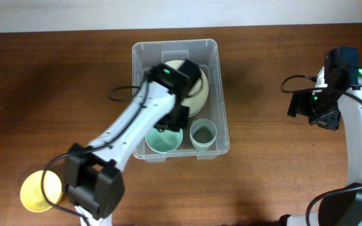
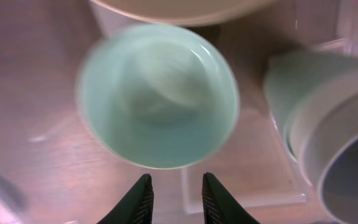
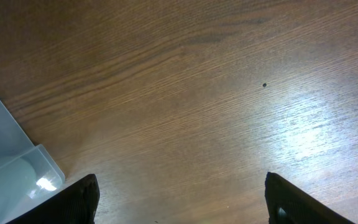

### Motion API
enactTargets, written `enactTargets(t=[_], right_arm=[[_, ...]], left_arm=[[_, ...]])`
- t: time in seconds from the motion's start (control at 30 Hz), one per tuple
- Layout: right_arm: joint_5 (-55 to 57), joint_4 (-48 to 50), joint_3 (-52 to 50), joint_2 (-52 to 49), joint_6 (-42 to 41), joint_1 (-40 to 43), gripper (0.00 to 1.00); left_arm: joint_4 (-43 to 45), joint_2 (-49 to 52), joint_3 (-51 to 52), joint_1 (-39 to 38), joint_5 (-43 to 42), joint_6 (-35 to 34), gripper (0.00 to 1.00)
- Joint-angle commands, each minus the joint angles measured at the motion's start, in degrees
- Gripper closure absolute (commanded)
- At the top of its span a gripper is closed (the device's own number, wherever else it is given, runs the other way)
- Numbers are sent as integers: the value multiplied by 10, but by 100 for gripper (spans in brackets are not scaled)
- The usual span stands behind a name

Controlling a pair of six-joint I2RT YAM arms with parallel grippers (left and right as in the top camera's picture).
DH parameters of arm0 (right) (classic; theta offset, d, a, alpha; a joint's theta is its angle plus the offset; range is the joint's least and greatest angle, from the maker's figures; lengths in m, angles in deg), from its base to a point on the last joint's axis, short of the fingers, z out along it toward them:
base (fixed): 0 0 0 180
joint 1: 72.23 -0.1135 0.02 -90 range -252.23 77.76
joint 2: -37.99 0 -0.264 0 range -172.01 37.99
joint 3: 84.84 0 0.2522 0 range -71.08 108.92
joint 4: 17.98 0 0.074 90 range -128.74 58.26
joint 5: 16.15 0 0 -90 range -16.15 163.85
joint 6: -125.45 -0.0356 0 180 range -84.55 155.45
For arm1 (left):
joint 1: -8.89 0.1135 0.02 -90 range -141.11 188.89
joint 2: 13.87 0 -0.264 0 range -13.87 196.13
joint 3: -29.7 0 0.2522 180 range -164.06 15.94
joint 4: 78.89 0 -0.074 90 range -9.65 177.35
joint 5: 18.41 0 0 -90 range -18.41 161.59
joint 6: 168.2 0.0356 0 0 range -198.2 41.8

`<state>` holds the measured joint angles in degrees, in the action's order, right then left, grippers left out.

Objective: Pack container
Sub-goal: 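Lower the mint bowl into the bin onto the white bowl, then move the left gripper to the yellow bowl and grasp it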

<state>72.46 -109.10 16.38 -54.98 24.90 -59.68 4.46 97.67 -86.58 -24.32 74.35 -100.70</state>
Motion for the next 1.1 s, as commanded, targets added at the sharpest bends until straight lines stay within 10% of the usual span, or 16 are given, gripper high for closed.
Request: enactTargets(t=[0.0, 0.13, 0.23, 0.33, 0.6, 1.07], right_arm=[[5, 0, -1, -1, -2, -2, 20], [5, 0, -1, -1, -2, -2, 19], [5, 0, -1, -1, -2, -2, 19], [5, 0, -1, -1, -2, -2, 19], [5, 0, -1, -1, -2, -2, 19], [5, 0, -1, -1, -2, -2, 19]], left_arm=[[-9, -79, -26, 65, 36, -12, 72], [-24, -154, -26, 158, 52, -70, 65], [-41, -218, -25, 269, 52, -106, 32], [-59, -262, -25, 400, 52, -105, 22], [-38, -290, 73, 589, 52, -105, 14], [228, -284, 438, 676, 41, -105, 13]])
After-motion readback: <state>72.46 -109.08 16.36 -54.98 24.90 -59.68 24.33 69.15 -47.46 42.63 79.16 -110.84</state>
